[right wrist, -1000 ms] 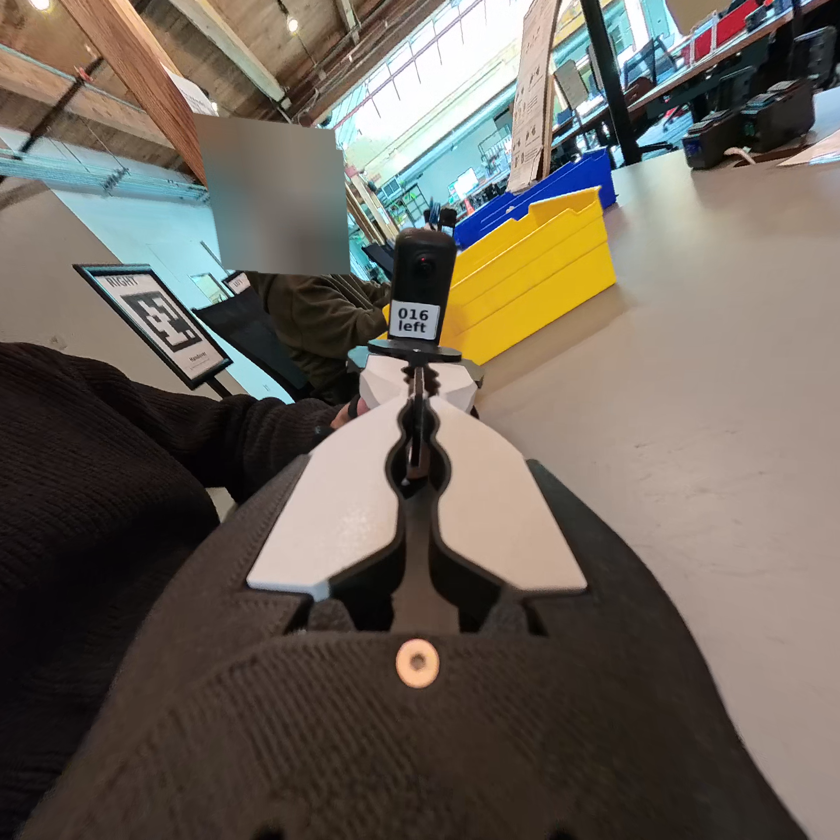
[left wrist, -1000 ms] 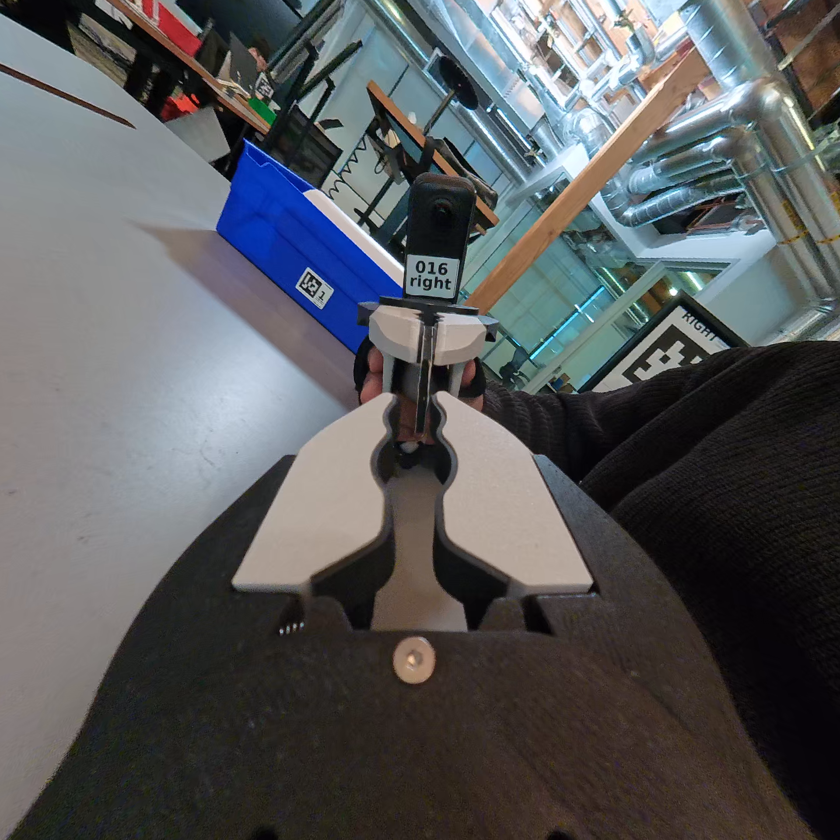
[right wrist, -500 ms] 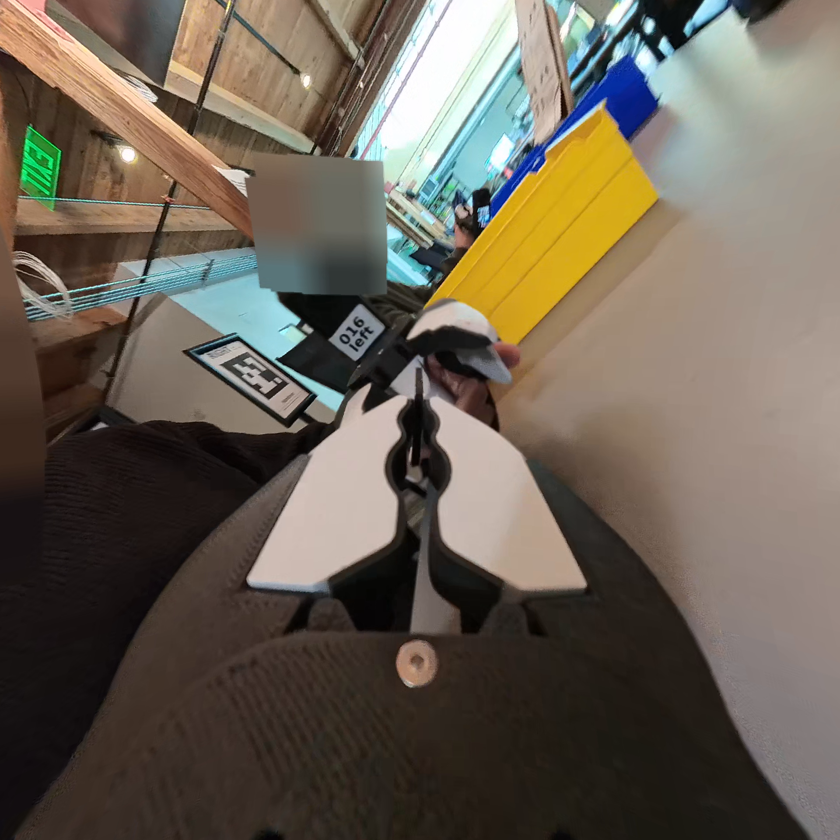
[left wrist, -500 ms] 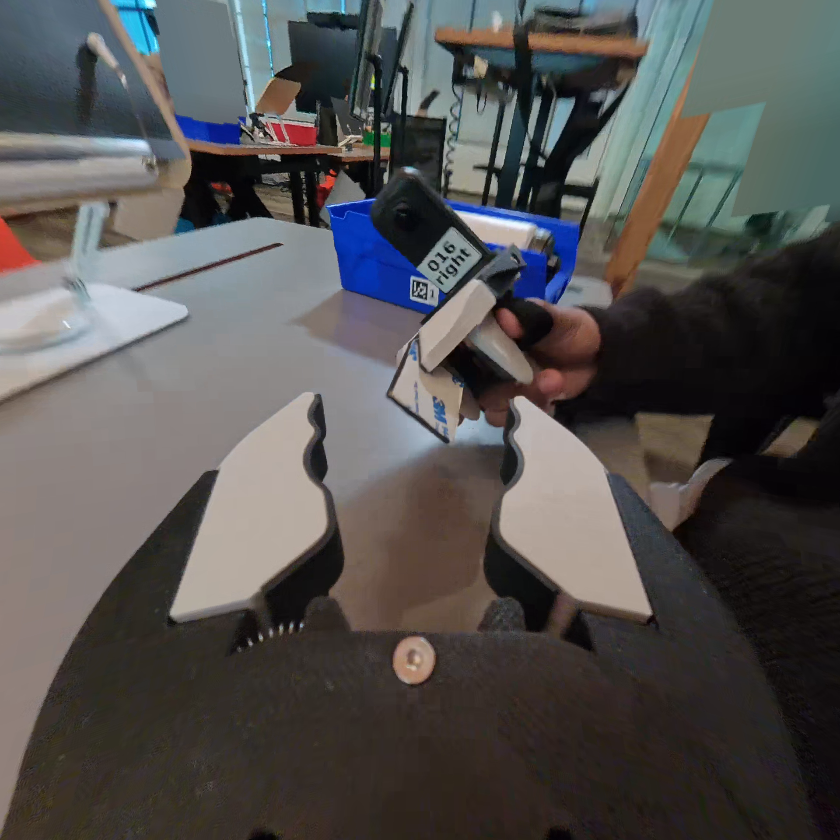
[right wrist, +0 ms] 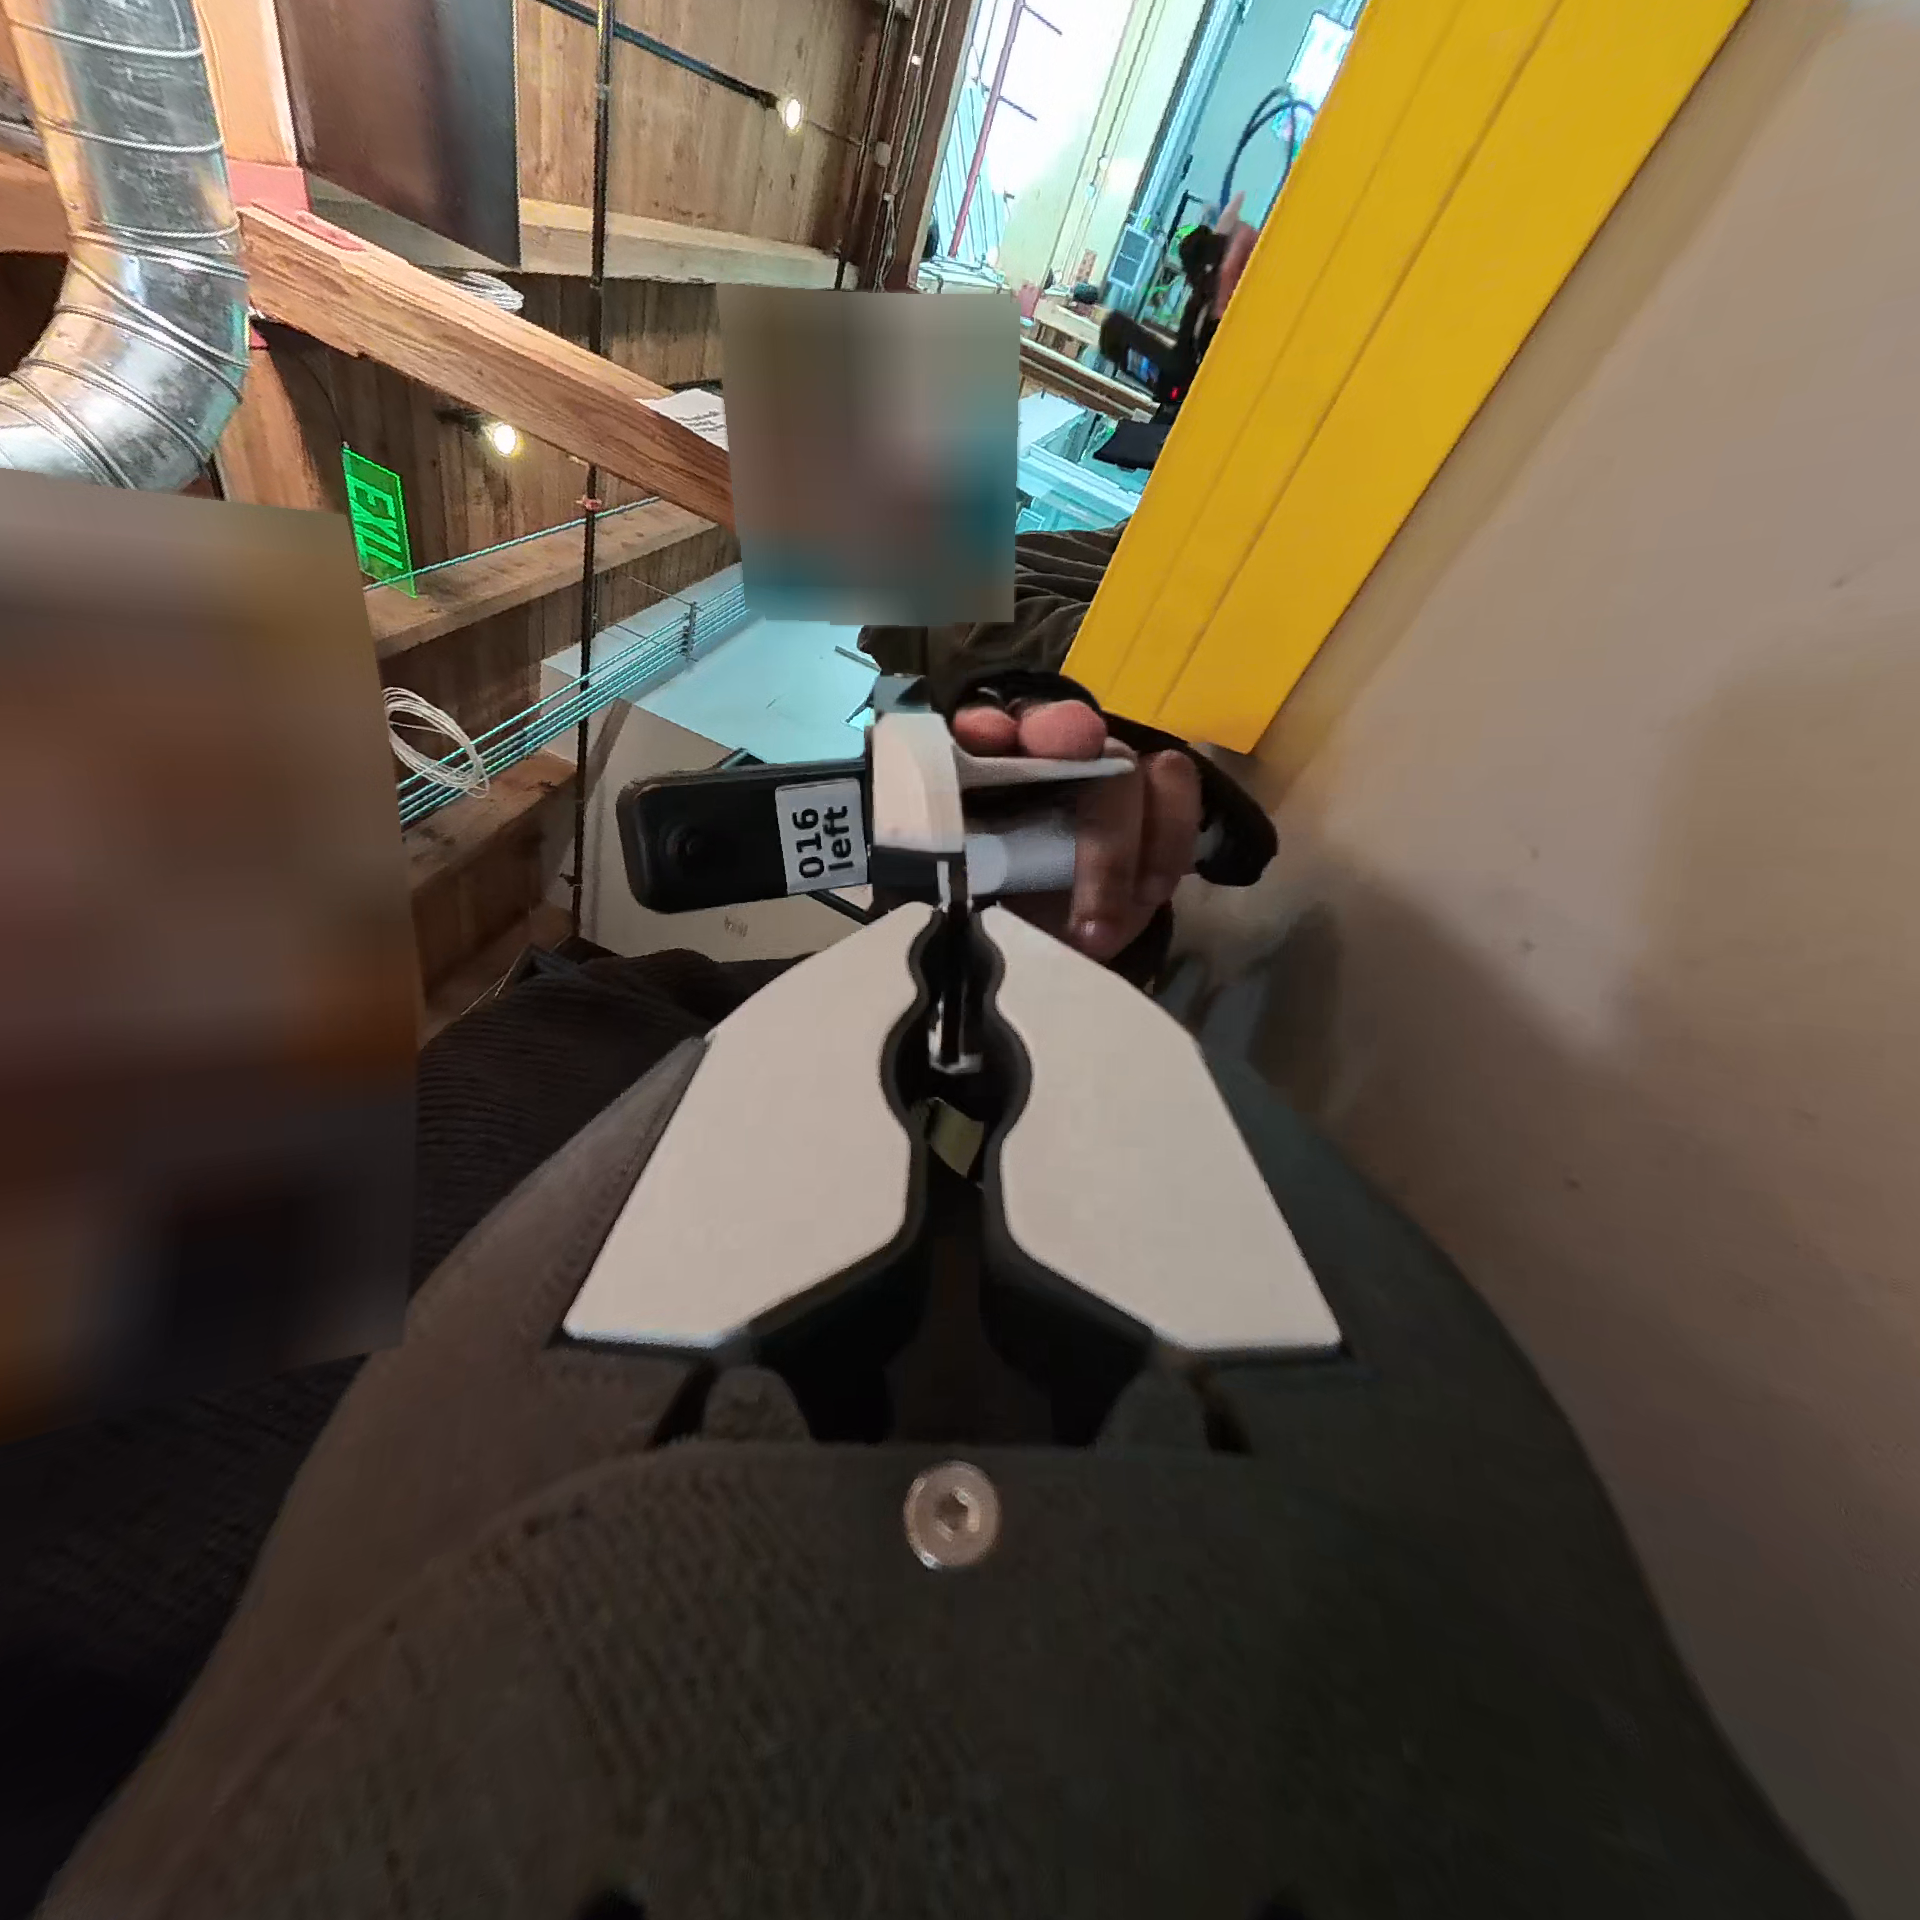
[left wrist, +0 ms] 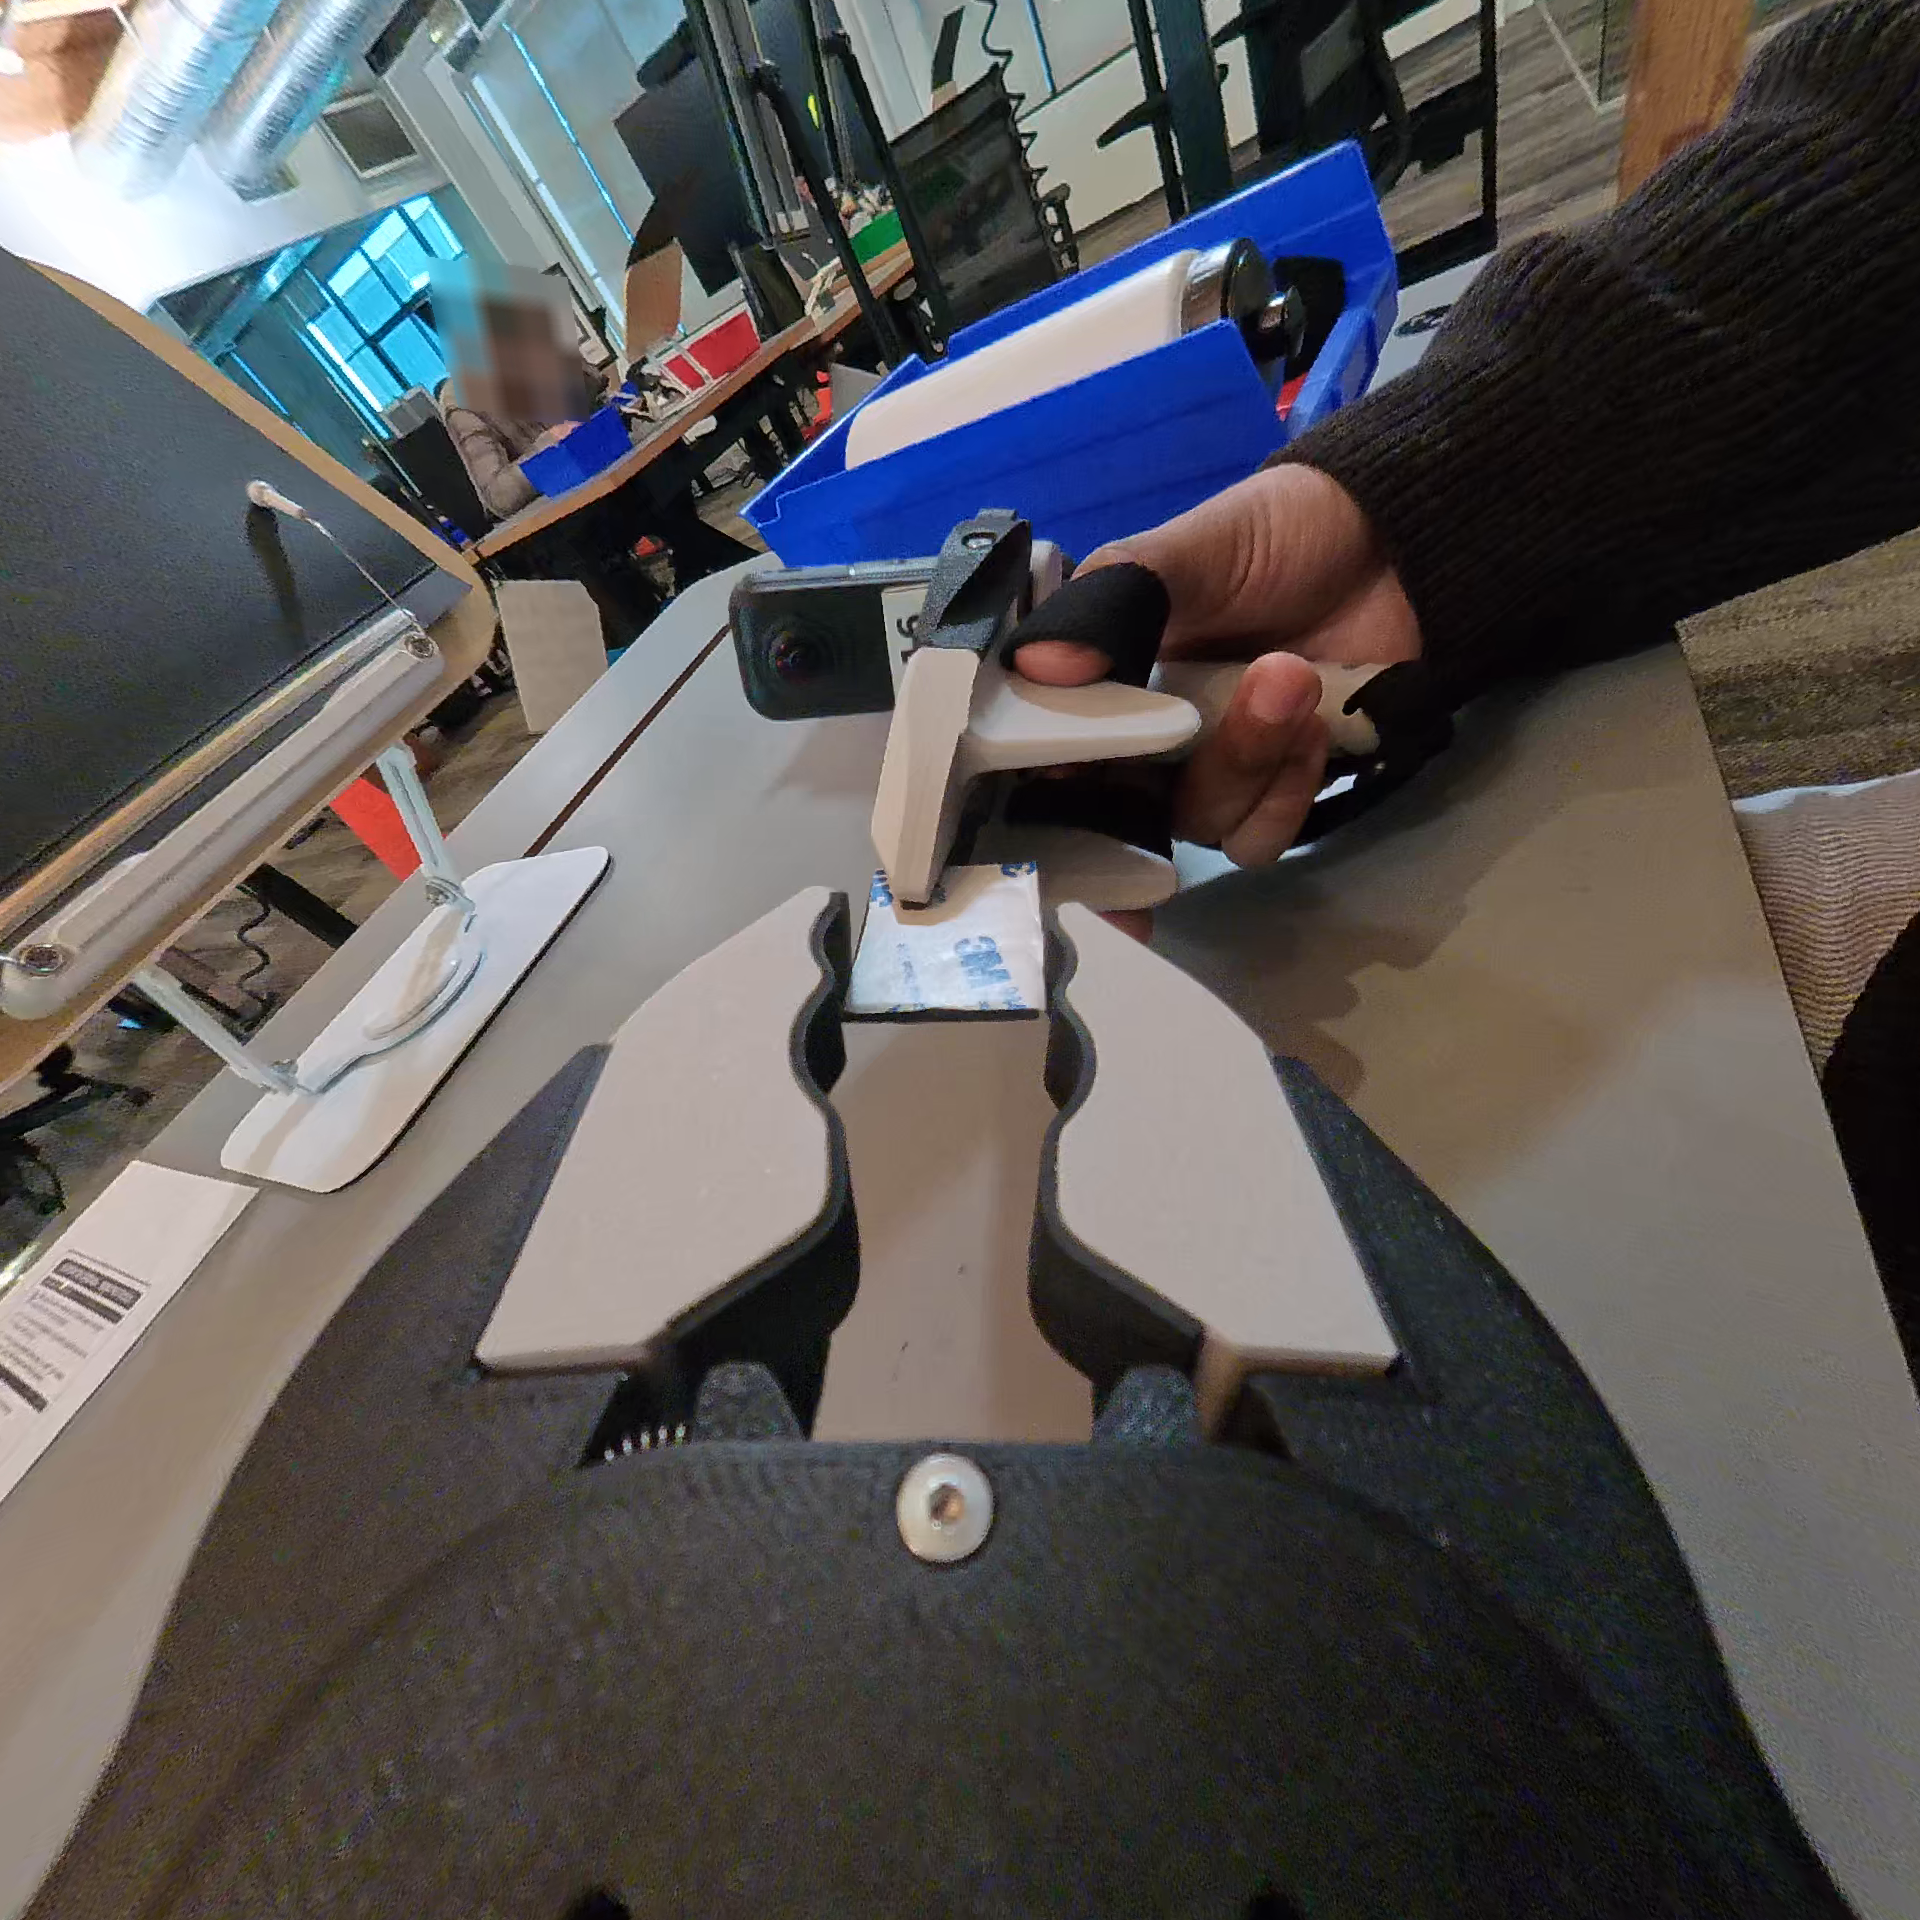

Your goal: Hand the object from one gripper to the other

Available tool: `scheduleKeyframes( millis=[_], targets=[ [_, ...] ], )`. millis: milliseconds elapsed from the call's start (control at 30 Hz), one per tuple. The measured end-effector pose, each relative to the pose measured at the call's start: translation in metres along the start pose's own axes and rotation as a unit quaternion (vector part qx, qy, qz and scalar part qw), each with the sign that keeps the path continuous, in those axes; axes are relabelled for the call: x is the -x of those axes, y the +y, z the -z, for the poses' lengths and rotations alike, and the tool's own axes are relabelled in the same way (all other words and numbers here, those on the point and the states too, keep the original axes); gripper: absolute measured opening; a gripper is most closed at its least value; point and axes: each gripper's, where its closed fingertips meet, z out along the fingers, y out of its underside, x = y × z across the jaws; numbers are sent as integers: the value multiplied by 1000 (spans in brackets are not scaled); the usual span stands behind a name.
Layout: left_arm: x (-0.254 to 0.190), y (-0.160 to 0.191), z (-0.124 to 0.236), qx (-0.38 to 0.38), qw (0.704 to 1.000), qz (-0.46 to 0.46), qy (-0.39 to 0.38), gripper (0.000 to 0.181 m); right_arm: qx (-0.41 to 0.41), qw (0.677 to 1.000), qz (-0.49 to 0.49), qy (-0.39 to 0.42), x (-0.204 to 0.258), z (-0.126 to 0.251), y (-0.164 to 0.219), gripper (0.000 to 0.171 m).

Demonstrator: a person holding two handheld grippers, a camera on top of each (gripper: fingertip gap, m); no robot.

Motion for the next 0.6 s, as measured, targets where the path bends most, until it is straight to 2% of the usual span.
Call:
scheduleKeyframes(
  millis=[133,233,400,500,600],
  targets=[
    [0,0,0,-1,1000,25,13,35,-1,1000,3,2,-1,0,0,5],
    [2,-1,1,-7,999,45,16,35,-20,1000,14,15,-4,2,-6,21],
    [4,1,2,-13,990,130,46,35,-63,996,59,10,6,7,-20,32],
    [4,0,4,-32,968,233,87,35,-67,989,131,28,12,7,-23,33],
    [13,-2,8,-68,924,357,117,35,-69,971,222,51,19,6,-24,35]
  ],
)
